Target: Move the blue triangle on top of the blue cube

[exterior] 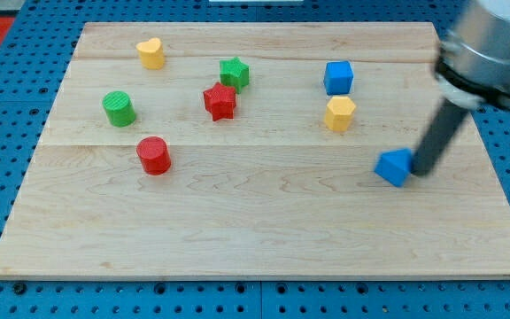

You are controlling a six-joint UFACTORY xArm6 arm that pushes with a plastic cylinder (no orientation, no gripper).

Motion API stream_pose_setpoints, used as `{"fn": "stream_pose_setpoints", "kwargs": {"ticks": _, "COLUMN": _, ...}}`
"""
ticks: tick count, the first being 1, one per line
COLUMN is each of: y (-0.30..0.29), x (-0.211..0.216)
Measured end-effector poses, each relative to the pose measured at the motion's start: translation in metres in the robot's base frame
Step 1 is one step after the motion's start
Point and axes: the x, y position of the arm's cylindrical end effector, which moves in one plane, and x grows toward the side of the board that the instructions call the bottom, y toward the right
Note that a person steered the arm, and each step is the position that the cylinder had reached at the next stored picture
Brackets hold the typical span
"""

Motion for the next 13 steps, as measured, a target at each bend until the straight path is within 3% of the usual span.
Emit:
{"fn": "stream_pose_setpoints", "kwargs": {"ticks": 1, "y": -0.036, "x": -0.035}}
{"fn": "stream_pose_setpoints", "kwargs": {"ticks": 2, "y": 0.025, "x": 0.004}}
{"fn": "stream_pose_setpoints", "kwargs": {"ticks": 3, "y": -0.006, "x": 0.048}}
{"fn": "stream_pose_setpoints", "kwargs": {"ticks": 4, "y": -0.060, "x": 0.038}}
{"fn": "stream_pose_setpoints", "kwargs": {"ticks": 6, "y": -0.017, "x": -0.053}}
{"fn": "stream_pose_setpoints", "kwargs": {"ticks": 7, "y": 0.021, "x": -0.072}}
{"fn": "stream_pose_setpoints", "kwargs": {"ticks": 8, "y": 0.012, "x": -0.147}}
{"fn": "stream_pose_setpoints", "kwargs": {"ticks": 9, "y": 0.005, "x": -0.191}}
{"fn": "stream_pose_setpoints", "kwargs": {"ticks": 10, "y": 0.018, "x": -0.175}}
{"fn": "stream_pose_setpoints", "kwargs": {"ticks": 11, "y": 0.080, "x": -0.129}}
{"fn": "stream_pose_setpoints", "kwargs": {"ticks": 12, "y": 0.015, "x": -0.128}}
{"fn": "stream_pose_setpoints", "kwargs": {"ticks": 13, "y": -0.039, "x": -0.167}}
